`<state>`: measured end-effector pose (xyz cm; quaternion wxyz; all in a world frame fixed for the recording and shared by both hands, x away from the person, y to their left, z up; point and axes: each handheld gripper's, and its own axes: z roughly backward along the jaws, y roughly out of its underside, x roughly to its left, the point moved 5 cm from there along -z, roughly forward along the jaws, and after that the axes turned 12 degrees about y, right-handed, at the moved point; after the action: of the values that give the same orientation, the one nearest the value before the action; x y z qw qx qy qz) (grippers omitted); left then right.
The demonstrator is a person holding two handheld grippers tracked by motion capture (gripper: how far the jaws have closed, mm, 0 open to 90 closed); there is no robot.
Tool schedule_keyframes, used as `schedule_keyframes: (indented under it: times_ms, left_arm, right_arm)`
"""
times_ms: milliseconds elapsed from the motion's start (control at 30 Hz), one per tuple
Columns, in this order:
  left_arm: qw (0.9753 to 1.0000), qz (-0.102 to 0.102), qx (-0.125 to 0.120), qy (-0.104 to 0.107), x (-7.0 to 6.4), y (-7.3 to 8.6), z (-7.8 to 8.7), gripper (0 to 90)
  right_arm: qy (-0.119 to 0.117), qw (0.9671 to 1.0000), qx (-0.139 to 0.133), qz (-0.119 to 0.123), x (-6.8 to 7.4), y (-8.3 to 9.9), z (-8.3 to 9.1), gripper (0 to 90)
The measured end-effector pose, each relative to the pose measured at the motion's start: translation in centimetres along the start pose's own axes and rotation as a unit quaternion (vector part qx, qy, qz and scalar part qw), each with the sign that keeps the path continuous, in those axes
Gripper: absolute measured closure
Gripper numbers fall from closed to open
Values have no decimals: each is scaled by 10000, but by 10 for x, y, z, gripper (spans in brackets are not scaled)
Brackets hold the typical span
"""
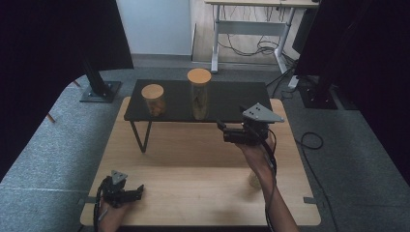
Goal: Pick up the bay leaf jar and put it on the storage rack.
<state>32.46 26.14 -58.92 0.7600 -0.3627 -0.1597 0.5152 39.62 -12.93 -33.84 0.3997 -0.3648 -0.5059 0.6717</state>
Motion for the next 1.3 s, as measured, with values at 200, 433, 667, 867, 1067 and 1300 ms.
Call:
schedule_keyframes:
  times_ms: [200,433,667,867,1067,1300]
  left_arm:
    - [10000,-8,13,0,0,0,0,21]
    - [10000,-5,0,-4,0,0,0,21]
    - [10000,-18,19,-3,0,0,0,21]
    - [10000,-7,2,-3,0,0,0,21]
    - [10000,-8,4,-3,0,0,0,21]
    - [10000,-18,18,-2,0,0,0,21]
  right_arm:
    - [14,10000,-15,5,-3,4,6,86]
    - [67,10000,-33,-14,-7,9,13,78]
    - [127,9999,-30,-78,-14,15,20,65]
    - [191,9998,1,-94,-20,21,26,57]
    - [264,9996,31,-94,-26,28,33,51]
    - [348,9993,68,-134,-34,36,40,47]
